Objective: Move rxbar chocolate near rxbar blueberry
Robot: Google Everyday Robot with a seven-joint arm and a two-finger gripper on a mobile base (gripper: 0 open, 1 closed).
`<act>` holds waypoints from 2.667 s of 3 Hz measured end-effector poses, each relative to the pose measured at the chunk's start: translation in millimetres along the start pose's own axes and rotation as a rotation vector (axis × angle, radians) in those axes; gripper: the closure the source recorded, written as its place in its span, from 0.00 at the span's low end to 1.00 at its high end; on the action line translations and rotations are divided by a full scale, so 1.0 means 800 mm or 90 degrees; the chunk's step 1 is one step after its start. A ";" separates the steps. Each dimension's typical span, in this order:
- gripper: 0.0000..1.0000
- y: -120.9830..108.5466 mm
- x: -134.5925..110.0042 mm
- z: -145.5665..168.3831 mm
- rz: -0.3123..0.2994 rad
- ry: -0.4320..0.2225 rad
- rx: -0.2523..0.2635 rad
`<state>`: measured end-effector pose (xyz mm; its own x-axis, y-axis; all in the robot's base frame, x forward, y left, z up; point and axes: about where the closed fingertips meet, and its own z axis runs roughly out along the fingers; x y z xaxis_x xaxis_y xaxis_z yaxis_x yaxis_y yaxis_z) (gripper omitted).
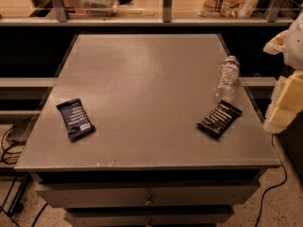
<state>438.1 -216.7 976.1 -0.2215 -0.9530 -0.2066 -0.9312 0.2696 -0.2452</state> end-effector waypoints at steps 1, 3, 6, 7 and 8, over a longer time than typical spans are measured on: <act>0.00 -0.001 -0.001 -0.001 -0.003 0.004 0.004; 0.00 0.002 -0.009 0.025 0.028 -0.048 -0.014; 0.00 -0.009 -0.002 0.044 0.122 -0.080 0.000; 0.00 -0.003 -0.007 0.078 0.141 -0.080 -0.014; 0.00 0.002 -0.011 0.124 0.184 -0.111 -0.048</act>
Offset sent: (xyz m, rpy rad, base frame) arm 0.0055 0.0231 -0.0230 0.0881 0.0368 0.0483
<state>467.2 -194.3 883.8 -0.4320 -0.7994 -0.4175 -0.8578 0.5071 -0.0833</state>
